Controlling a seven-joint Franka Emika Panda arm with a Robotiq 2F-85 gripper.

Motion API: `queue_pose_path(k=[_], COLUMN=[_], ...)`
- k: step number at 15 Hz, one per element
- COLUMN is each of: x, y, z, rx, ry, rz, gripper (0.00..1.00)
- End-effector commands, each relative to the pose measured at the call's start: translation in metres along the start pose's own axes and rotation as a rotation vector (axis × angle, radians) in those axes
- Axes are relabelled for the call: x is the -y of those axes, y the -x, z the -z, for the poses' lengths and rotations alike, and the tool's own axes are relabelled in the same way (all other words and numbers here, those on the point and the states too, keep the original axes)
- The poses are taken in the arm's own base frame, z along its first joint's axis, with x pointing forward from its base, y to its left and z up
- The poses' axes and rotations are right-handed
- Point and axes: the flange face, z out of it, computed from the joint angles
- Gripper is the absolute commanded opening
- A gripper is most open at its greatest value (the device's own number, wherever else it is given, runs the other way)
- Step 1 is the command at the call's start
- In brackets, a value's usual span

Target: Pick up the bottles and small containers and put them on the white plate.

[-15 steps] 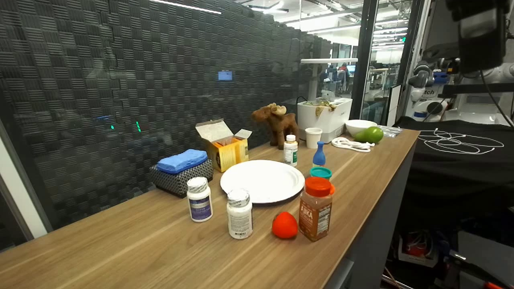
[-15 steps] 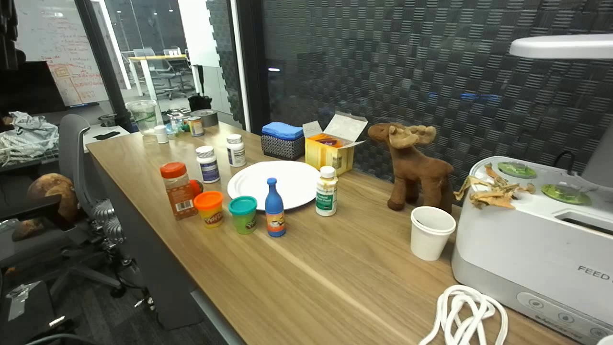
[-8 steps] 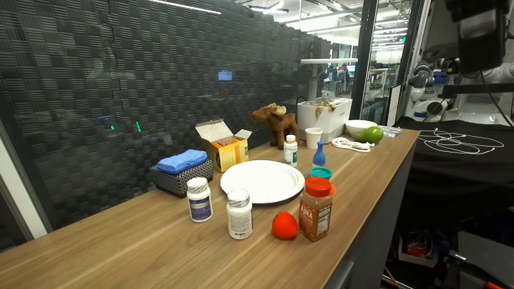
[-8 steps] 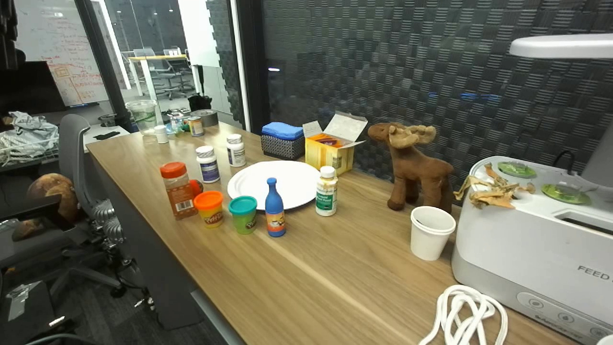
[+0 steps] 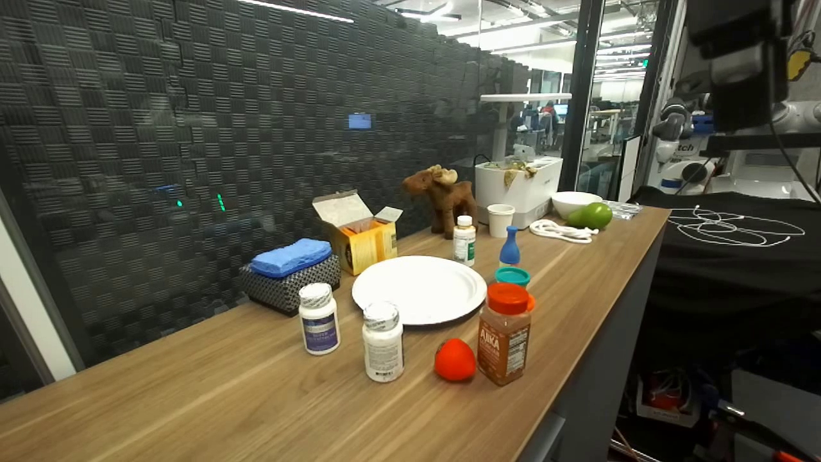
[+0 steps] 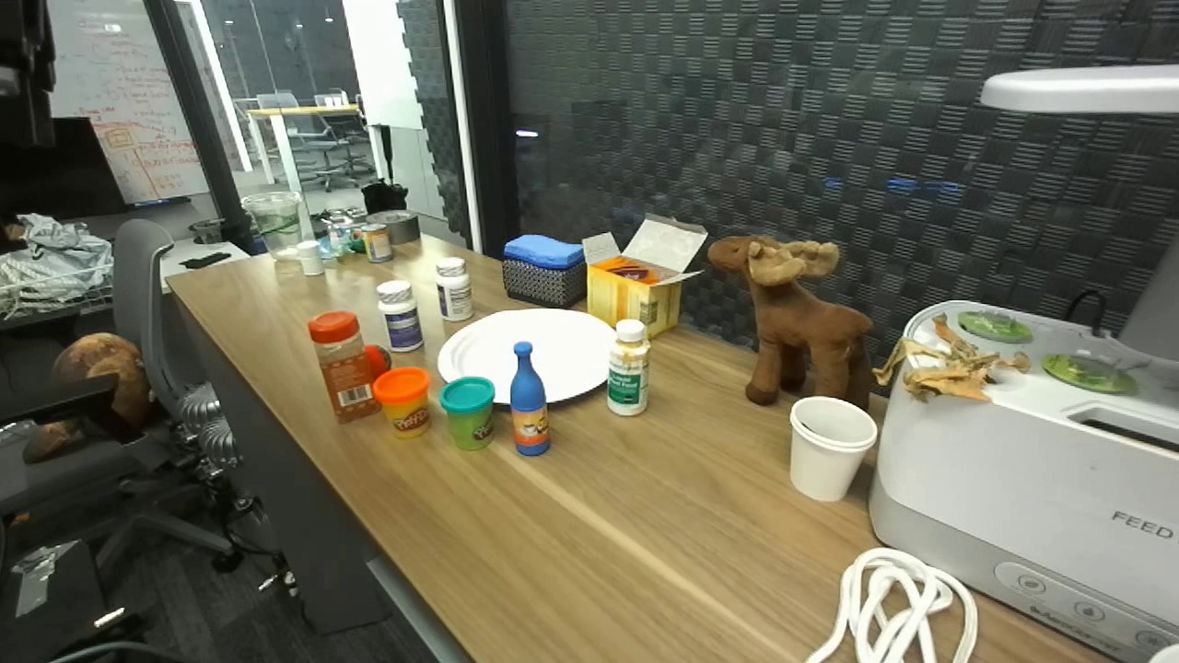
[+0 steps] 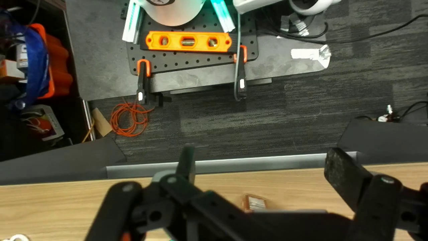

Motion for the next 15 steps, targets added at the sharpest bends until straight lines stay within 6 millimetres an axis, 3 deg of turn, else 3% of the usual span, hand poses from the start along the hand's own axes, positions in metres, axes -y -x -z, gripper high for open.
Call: queue_pose_path(k=[1,5,8,11,15], x=[-0.044,-0.123,-0.168,-0.185,-0.176], y=[-0.047,-0.117,-0.170,-0.217,-0.271], z=[0.008,0.012,0.006,-0.010,-0.030], rx=[-0.055,-0.166,-0.249,-0.292,-0.278], ry=[0.063,0.036,-0.085,-0.147,-0.146], rz=[-0.034,-0.063,-0.066,-0.066,-0.026], gripper=[1.00,1.00,1.00,1.00,1.00])
